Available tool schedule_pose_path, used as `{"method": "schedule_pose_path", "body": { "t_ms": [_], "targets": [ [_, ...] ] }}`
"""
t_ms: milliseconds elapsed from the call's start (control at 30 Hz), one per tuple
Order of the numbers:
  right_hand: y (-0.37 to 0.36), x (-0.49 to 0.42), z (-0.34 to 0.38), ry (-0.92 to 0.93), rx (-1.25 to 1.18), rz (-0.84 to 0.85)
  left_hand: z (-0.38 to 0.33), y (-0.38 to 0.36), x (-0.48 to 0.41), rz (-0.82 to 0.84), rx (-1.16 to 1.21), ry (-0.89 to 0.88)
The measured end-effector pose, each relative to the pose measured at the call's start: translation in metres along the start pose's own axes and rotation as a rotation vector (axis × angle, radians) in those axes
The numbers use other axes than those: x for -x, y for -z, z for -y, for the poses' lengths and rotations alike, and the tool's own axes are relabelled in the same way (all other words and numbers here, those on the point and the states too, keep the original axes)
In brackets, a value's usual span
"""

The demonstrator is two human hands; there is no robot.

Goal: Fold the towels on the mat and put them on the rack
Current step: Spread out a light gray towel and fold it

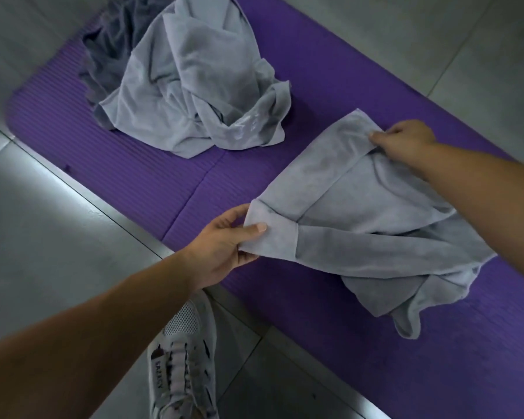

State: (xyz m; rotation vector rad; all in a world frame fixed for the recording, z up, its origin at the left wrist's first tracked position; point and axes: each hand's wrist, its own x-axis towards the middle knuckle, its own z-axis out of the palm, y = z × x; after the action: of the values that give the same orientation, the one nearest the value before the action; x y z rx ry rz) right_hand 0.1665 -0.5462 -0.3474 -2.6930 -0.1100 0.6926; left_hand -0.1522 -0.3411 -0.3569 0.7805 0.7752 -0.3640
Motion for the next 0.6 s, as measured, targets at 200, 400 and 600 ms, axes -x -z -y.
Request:
{"method": "schedule_pose_path", "body": {
  "t_ms": [200,400,600],
  "targets": [
    [0.002,-0.002,-0.002,0.149,-0.18,-0.141,-0.002,0.014,0.0,-0.087,-0.36,-0.001],
    [-0.003,-0.015,0.013,0.222,-0.236,-0.222,-0.039,0.04,0.003,-0.348,-1.139,-0.192],
    [-0.008,-0.015,0.001,0.125,-0.06,-0.095,-0.034,-0.002,-0.003,-0.418,-1.437,-0.373]
  ]
}}
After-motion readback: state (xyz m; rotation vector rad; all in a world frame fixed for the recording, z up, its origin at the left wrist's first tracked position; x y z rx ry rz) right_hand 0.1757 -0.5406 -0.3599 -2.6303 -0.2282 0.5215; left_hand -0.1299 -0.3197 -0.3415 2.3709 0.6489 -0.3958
